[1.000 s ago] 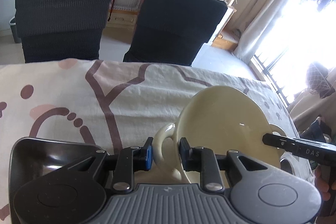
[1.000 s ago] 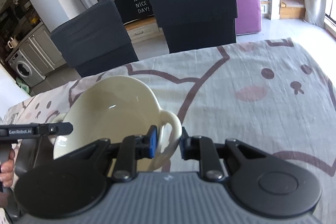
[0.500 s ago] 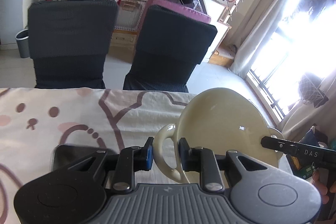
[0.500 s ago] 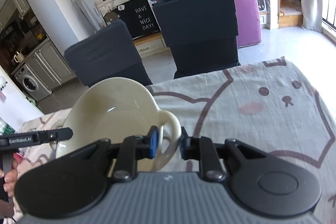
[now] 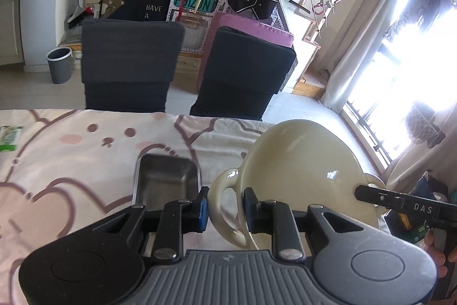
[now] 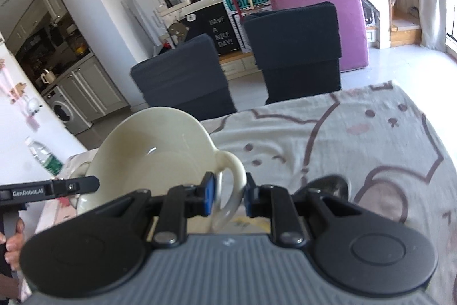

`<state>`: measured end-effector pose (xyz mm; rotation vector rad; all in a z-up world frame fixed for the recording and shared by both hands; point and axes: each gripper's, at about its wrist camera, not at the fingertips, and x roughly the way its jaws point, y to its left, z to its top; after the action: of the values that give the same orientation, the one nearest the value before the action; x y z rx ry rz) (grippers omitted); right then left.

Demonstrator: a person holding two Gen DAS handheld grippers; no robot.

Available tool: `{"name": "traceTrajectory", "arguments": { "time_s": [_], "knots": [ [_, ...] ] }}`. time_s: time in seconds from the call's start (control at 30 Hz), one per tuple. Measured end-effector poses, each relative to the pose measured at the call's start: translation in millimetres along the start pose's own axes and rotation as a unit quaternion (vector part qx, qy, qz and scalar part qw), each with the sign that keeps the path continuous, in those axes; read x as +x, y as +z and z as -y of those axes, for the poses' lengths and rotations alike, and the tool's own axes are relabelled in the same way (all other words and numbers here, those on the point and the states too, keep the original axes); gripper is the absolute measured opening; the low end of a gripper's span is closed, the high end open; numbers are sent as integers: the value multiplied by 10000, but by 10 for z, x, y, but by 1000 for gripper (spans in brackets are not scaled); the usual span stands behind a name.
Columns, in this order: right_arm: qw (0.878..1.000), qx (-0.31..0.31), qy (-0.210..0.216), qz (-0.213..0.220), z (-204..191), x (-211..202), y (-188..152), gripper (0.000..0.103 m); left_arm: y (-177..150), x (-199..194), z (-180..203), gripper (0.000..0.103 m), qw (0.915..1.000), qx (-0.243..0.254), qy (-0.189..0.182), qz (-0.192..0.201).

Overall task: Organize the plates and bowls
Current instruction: 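Lift the cream bowl with both grippers and carry it over the table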

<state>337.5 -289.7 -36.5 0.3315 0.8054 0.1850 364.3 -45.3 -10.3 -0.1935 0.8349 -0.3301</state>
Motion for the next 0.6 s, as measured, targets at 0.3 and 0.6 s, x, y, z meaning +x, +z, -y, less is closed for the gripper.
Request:
{"name": "traceTrajectory", "arguments": {
  "time_s": [0.3,0.6],
  "knots": [
    [9996,78,269,-103,-291,-262,-424,24,-510,-570,-249,26,9998,-209,49,-4],
    [9984,86,446,-329,-497,-296,-855,23,-1027,-891,-565,26,9990,-388,103,-178]
  ]
}}
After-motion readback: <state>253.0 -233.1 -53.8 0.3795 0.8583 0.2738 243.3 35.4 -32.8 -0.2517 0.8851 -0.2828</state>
